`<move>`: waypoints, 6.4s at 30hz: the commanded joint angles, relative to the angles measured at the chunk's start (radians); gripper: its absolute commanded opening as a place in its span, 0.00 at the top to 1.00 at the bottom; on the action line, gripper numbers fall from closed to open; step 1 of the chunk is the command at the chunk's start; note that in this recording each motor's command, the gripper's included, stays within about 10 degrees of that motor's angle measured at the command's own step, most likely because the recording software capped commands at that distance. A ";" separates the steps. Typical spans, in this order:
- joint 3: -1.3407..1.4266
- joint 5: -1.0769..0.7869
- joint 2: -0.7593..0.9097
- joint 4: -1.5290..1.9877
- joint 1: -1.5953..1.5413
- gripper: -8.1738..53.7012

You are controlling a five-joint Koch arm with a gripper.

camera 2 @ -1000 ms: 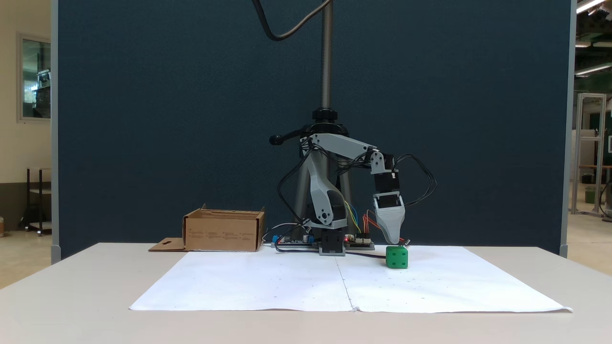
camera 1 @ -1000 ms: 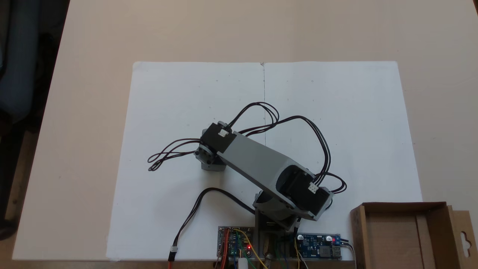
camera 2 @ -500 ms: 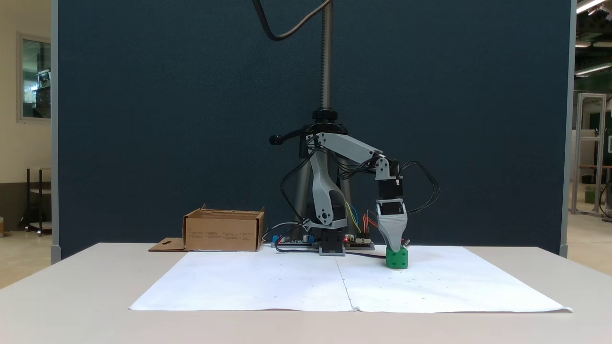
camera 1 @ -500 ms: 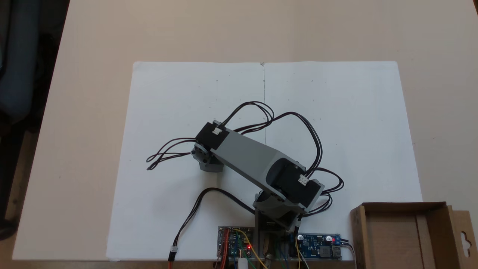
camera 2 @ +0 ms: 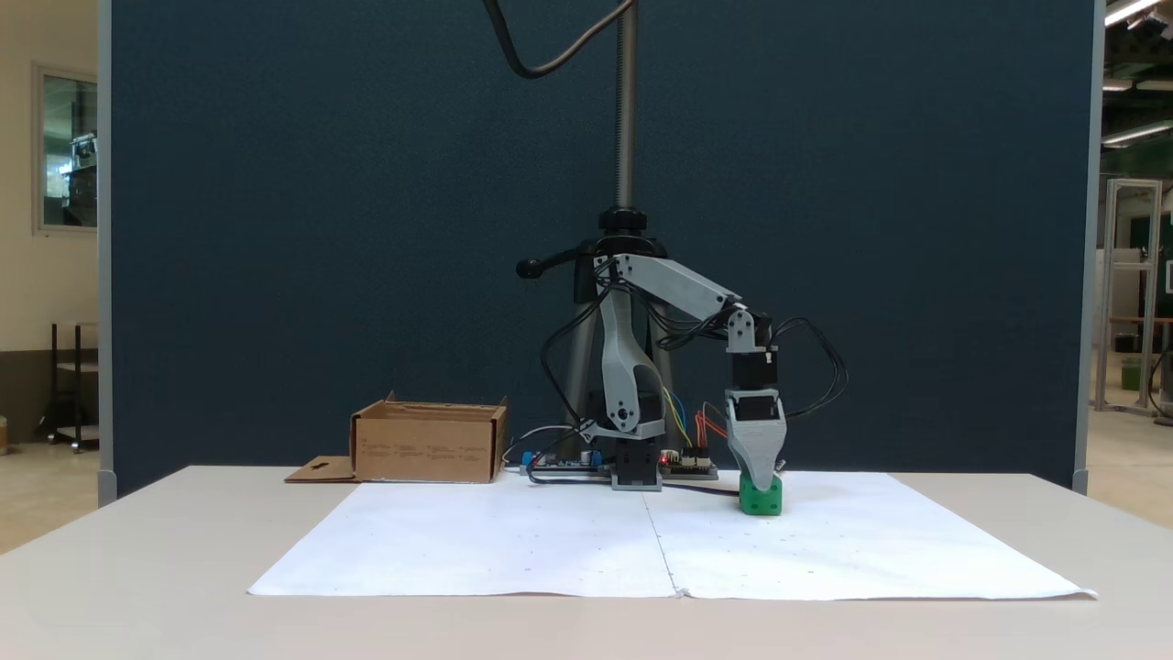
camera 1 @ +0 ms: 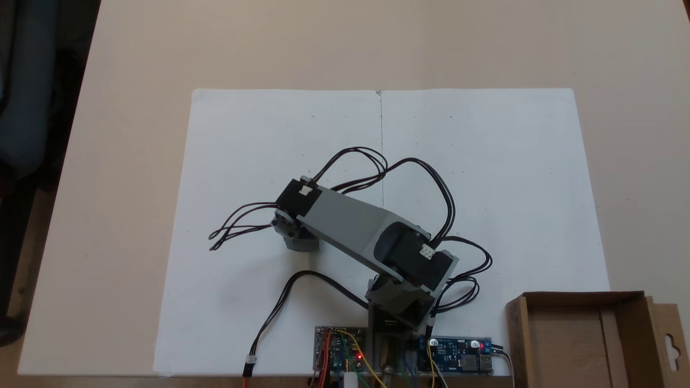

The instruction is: Grasp a green dice and put it in the bin.

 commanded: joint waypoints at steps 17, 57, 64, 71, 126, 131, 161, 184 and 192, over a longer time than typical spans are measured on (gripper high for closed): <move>-0.012 0.064 -0.087 -0.087 -0.006 0.24; -0.011 0.003 -0.038 -0.078 0.031 0.68; -0.173 -0.132 -0.052 -0.029 0.166 0.68; -0.448 -0.347 -0.115 0.103 0.417 0.68; -1.072 -1.269 -0.325 0.545 2.766 0.10; -0.986 -1.266 -0.322 0.379 2.715 0.16; -0.526 -1.019 0.158 0.207 2.160 0.15; -0.232 -1.006 0.647 -0.329 1.014 0.14; 0.202 -1.005 0.660 -0.622 1.002 0.14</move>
